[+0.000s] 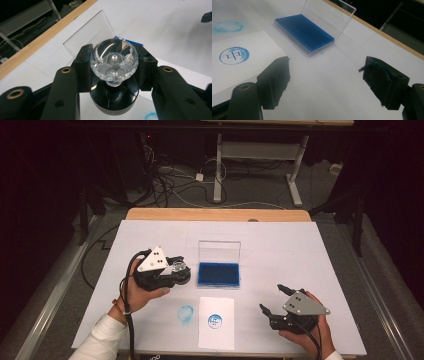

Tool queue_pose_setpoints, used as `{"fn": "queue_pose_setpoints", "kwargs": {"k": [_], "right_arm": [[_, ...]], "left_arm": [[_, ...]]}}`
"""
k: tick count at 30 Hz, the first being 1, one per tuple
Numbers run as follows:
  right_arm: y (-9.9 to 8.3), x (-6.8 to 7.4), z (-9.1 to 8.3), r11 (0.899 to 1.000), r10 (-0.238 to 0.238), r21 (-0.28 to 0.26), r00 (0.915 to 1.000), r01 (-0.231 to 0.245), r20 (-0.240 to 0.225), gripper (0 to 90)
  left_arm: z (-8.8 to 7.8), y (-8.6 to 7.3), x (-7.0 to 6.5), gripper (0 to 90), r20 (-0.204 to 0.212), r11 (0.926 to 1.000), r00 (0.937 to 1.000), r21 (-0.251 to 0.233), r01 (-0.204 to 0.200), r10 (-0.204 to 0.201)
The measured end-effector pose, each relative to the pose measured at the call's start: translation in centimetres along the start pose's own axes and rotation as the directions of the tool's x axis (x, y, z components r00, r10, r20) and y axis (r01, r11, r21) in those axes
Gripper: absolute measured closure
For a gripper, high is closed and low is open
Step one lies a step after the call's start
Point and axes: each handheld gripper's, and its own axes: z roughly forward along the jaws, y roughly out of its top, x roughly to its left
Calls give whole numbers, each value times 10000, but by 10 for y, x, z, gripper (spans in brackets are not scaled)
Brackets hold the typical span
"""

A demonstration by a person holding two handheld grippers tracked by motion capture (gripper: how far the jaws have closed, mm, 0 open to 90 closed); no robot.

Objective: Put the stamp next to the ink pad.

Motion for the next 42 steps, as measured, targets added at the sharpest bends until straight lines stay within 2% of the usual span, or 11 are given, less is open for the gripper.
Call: {"fn": "queue_pose_setpoints", "kwargs": {"k": [2, 12, 17, 19, 24, 28, 38, 42], "right_arm": [[0, 0, 1, 10000, 45, 15, 10000, -45, -11, 220], [-2, 2, 4, 9998, -109, 140, 9999, 110, -44, 221], [-2, 2, 2, 9999, -46, 103, 10000, 47, -26, 222], [-2, 2, 2, 9999, -93, 104, 9999, 94, -46, 222], [-3, 3, 4, 9997, -127, 187, 9998, 130, -119, 222], [-4, 4, 5, 9995, -175, 241, 9997, 179, -157, 223], [-4, 4, 6, 9993, -184, 315, 9997, 190, -174, 224], [-4, 4, 6, 9992, -203, 339, 9996, 208, -174, 225]], "left_arm": [[0, 0, 5, 543, -174, 10000, 9998, 67, 52, -51], [13, -4, 22, 543, -364, 9982, 9987, 467, 368, -351], [27, -5, 28, 542, -465, 9951, 9980, 875, 470, -431], [34, -6, 31, 542, -350, 9938, 9981, 974, 540, -508], [50, -6, 34, 542, -537, 9891, 9975, 1380, 522, -452], [60, -10, 40, 542, -631, 9853, 9963, 1566, 682, -590], [78, -20, 49, 542, -610, 9800, 9926, 1631, 1138, -1051], [86, -22, 48, 542, -713, 9773, 9920, 1775, 1154, -1042]]}}
